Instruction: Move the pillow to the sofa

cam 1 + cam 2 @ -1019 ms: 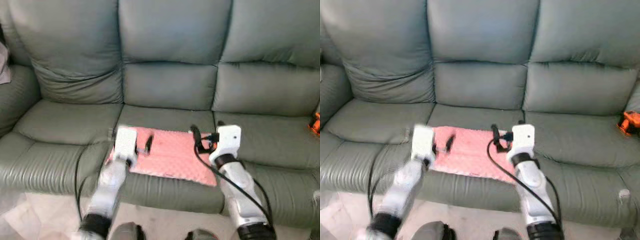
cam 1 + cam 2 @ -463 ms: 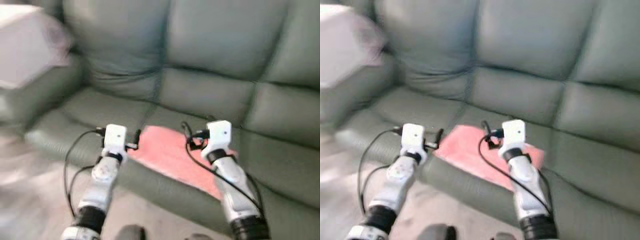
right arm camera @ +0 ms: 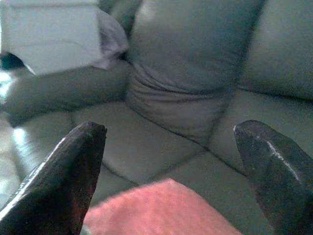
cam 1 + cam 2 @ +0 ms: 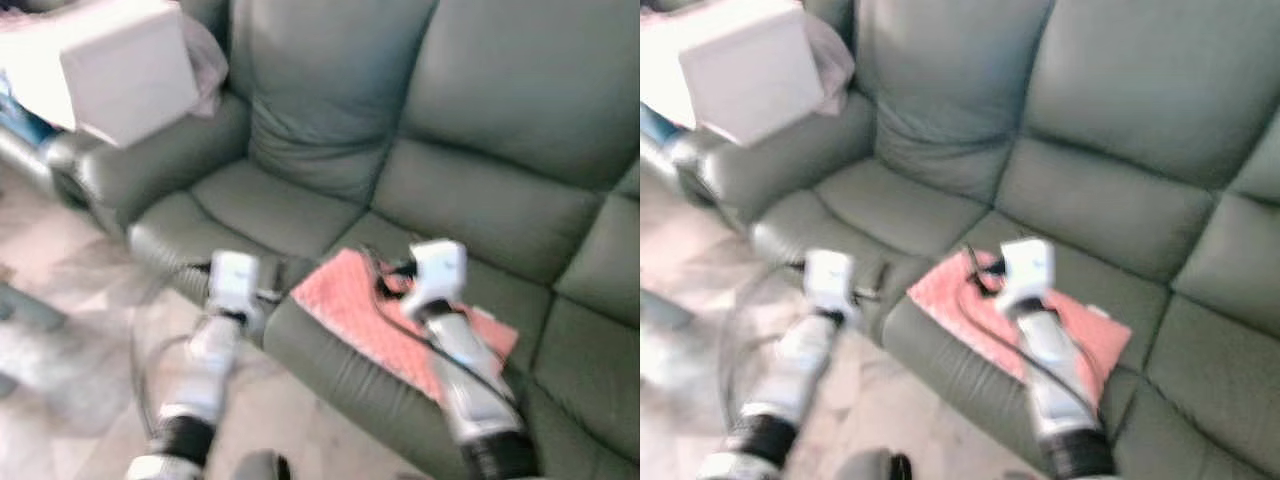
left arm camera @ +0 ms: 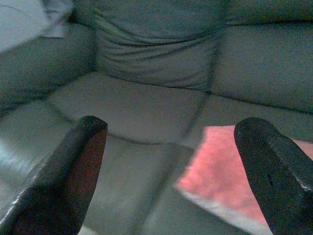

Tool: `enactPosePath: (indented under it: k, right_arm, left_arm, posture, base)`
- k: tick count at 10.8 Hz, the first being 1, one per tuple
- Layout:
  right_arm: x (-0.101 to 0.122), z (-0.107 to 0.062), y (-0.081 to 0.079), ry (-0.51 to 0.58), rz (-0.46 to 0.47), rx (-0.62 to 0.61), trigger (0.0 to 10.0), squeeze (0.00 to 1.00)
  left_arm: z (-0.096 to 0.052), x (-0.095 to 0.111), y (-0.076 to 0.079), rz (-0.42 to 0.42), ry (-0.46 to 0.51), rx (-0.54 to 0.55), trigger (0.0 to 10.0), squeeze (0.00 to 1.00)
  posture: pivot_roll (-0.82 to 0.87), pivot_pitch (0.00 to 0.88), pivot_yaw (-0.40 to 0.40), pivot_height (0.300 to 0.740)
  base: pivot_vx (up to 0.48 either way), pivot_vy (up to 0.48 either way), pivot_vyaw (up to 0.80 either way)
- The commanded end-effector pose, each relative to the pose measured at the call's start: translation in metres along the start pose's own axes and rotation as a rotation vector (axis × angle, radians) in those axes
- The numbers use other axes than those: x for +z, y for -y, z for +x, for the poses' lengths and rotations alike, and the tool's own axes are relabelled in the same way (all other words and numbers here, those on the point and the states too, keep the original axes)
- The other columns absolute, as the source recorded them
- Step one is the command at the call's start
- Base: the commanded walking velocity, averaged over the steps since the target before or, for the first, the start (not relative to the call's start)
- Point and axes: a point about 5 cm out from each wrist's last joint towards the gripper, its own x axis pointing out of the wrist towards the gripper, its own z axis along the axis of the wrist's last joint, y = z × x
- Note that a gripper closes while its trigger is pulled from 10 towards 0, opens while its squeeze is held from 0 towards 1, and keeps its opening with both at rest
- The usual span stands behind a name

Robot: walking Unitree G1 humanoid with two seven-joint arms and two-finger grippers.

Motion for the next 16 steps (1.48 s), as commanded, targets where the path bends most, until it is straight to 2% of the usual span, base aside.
enactPosePath:
  k: [1,7,16]
  right_arm:
    - [0.0,0.0014,-0.0036,0.002,0.018,0.004,10.0,0.0]
    - [-0.0008,0.0012,-0.0042,0.0,0.018,0.003,10.0,0.0]
    - [-0.001,0.0011,-0.0053,0.003,0.02,0.002,10.0,0.0]
  left_arm:
    - [0.0005,0.0036,-0.0076,0.013,0.01,0.008,10.0,0.0]
    - [-0.001,0.0022,-0.008,0.013,0.004,0.001,10.0,0.0]
    - [-0.0013,0.0027,-0.0044,0.025,0.003,-0.01,10.0,0.0]
  posture:
    - [-0.07,0.0,0.05,0.74]
    - [-0.07,0.0,0.053,0.74]
    - [-0.06,0.0,0.052,0.74]
  base:
    - [0.0,0.244,0.0]
    - [0.0,0.361,0.0]
    - [0.0,0.48,0.0]
